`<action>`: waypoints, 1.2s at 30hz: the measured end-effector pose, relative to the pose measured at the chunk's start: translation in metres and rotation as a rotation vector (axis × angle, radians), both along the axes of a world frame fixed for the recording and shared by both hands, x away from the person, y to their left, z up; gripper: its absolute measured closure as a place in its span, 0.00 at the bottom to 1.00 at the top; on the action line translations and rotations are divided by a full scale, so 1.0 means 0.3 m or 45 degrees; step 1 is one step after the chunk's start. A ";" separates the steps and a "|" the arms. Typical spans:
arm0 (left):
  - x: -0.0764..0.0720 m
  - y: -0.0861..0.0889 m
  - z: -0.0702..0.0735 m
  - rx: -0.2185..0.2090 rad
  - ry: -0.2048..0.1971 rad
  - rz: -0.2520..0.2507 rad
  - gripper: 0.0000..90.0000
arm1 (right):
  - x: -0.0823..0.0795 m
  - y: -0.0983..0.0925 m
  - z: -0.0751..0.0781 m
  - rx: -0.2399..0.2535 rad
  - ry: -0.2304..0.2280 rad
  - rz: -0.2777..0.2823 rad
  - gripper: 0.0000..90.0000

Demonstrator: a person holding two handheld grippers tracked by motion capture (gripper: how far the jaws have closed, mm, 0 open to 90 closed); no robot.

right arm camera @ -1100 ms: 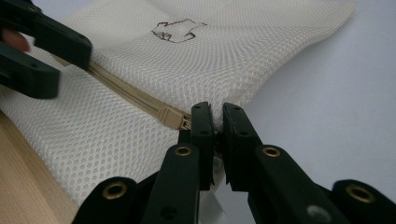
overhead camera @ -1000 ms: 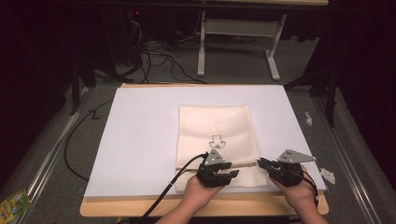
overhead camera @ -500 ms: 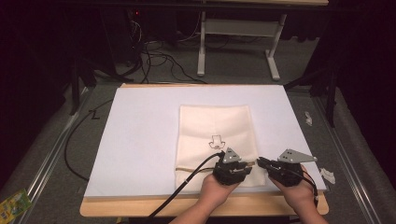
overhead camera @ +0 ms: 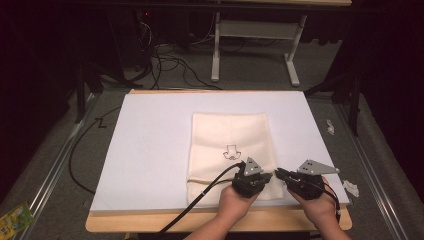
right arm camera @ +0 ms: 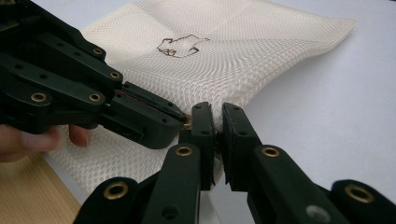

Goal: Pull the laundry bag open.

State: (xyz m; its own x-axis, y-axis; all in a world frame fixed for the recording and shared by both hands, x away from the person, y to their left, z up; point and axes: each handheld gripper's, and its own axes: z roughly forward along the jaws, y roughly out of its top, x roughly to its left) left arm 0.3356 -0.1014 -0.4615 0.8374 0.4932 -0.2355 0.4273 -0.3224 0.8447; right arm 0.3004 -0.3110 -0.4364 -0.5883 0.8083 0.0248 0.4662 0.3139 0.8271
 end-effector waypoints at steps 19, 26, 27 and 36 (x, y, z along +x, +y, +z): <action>0.023 0.245 -0.020 0.077 0.088 0.038 0.97 | 0.005 0.023 -0.001 -0.060 0.006 -0.037 0.96; 0.046 0.431 -0.021 0.054 0.184 0.123 0.97 | 0.018 -0.066 -0.009 -0.001 0.031 -0.127 0.96; 0.046 0.449 -0.015 0.058 0.193 0.136 0.97 | 0.018 -0.067 -0.012 -0.004 0.031 -0.132 0.96; 0.046 0.717 -0.020 0.020 0.257 0.299 0.97 | 0.031 -0.102 -0.011 0.000 0.022 -0.189 0.96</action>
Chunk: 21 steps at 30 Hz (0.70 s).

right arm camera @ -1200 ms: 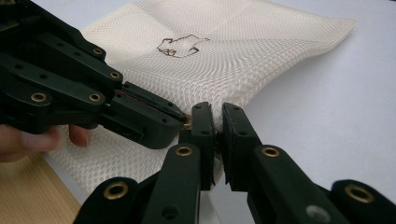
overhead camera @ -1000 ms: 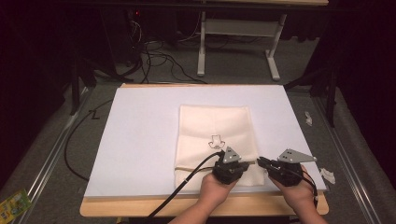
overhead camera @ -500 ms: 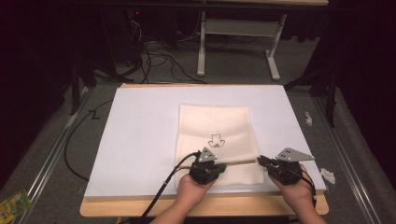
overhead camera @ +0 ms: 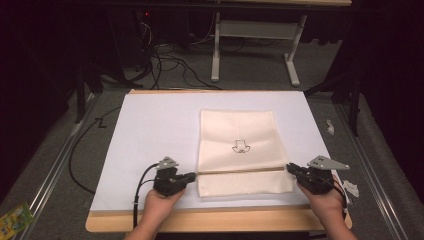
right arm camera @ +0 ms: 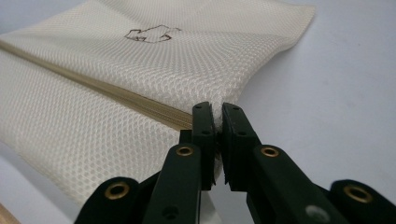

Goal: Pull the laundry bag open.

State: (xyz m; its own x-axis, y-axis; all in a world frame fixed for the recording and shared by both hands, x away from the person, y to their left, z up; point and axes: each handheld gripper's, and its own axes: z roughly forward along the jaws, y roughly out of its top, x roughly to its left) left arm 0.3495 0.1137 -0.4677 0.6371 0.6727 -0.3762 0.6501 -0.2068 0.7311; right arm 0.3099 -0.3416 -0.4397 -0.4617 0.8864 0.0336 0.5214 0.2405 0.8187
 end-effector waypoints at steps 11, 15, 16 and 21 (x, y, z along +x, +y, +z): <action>-0.027 0.036 -0.003 0.053 -0.165 -0.046 0.80 | -0.007 -0.024 -0.027 0.041 -0.004 -0.010 0.79; -0.017 0.092 0.015 0.032 -0.222 0.076 0.58 | -0.011 -0.049 -0.028 0.057 -0.040 -0.048 0.63; -0.012 0.110 0.017 0.027 -0.231 0.108 0.51 | -0.010 -0.062 -0.028 0.059 -0.065 -0.070 0.56; 0.012 0.206 0.024 0.127 -0.328 0.345 0.38 | -0.005 -0.097 -0.032 0.054 -0.088 -0.144 0.42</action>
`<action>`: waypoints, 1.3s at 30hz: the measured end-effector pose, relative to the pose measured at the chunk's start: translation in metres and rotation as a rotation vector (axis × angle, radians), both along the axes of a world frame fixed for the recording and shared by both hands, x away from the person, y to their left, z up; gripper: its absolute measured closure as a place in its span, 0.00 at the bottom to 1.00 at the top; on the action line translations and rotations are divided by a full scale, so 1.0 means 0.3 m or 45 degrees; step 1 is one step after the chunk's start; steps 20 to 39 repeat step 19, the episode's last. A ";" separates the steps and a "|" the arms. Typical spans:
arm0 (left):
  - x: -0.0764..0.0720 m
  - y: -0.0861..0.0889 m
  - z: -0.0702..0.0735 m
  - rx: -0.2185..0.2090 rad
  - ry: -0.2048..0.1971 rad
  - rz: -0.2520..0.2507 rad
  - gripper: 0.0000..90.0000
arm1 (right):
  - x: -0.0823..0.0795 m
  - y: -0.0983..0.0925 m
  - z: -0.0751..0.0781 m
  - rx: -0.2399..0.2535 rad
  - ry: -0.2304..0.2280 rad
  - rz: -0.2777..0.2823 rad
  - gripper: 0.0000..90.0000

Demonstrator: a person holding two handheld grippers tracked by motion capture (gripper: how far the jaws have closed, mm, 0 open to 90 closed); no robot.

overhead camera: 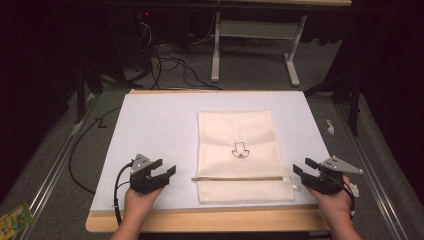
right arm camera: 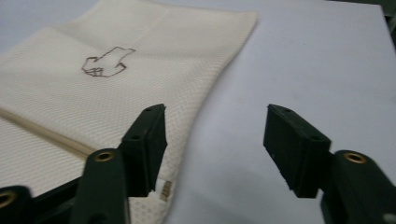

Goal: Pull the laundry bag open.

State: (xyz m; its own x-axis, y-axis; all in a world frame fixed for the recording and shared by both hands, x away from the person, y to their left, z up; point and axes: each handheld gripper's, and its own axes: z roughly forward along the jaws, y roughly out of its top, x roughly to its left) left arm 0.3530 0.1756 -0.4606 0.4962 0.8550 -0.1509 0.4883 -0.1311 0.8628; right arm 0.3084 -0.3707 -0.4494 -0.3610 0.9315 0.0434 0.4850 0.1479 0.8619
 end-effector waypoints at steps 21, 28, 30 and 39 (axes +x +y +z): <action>0.016 0.079 0.008 0.179 -0.066 0.139 0.12 | 0.004 -0.085 -0.004 -0.068 -0.045 -0.152 0.23; 0.016 0.079 0.008 0.179 -0.066 0.139 0.12 | 0.004 -0.085 -0.004 -0.068 -0.045 -0.152 0.23; 0.016 0.079 0.008 0.179 -0.066 0.139 0.12 | 0.004 -0.085 -0.004 -0.068 -0.045 -0.152 0.23; 0.016 0.079 0.008 0.179 -0.066 0.139 0.12 | 0.004 -0.085 -0.004 -0.068 -0.045 -0.152 0.23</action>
